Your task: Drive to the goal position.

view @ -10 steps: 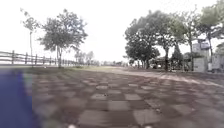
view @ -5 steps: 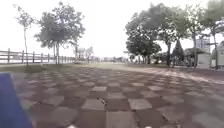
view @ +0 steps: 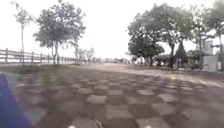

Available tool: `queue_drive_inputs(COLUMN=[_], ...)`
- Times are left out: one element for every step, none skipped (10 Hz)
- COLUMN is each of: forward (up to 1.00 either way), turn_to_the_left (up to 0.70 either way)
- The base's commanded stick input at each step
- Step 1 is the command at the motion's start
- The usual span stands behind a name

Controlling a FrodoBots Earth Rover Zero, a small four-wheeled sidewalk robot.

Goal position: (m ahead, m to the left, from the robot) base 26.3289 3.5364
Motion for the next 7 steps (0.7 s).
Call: queue_drive_inputs(forward=[1.00, 1.00, 1.00, 1.00, 1.00, 1.00, 1.00], turn_to_the_left=[0.00, 0.00, 0.00, 0.00, 0.00, 0.00, 0.00])
